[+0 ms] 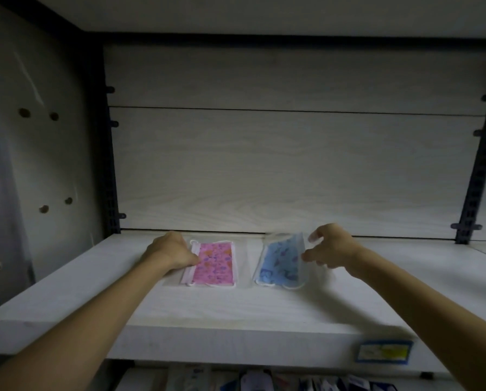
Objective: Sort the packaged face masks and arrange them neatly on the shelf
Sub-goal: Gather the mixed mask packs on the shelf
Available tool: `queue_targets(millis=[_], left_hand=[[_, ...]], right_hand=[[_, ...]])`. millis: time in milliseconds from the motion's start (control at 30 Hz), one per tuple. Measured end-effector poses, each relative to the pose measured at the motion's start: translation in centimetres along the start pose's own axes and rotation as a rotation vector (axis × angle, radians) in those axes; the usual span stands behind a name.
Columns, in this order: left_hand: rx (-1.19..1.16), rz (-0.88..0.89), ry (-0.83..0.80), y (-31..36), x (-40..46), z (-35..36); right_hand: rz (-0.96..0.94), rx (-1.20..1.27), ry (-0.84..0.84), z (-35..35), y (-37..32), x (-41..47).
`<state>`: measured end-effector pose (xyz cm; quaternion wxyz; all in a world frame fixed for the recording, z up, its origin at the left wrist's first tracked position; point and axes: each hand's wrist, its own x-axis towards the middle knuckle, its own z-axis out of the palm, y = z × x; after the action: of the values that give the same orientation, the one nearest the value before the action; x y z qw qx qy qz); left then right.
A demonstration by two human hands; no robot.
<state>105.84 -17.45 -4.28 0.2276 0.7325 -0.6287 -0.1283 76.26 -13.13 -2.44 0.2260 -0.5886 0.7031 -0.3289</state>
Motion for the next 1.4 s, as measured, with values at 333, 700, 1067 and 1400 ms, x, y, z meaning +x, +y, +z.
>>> queue_targets(millis=[333,700,1067,1400], left_hand=[[0.02,0.055,-0.001,0.7,0.4,0.6],[0.169,0.144,0.128,0.1,-0.6,-1.2],[0.26,0.393,0.239,0.7,-3.0,-2.7],[0.122,0.754,0.321,3.4,-10.6,0.5]], right_hand=[[0.044,-0.017,-0.029,-1.4,0.7,0.3],[-0.018,-0.342,0.099,0.9,0.5,0.8],[-0.178,-0.513,0.326,0.0,-0.8,-3.8],[-0.329,-0.622,0.527,-0.2,0.2,-13.2]])
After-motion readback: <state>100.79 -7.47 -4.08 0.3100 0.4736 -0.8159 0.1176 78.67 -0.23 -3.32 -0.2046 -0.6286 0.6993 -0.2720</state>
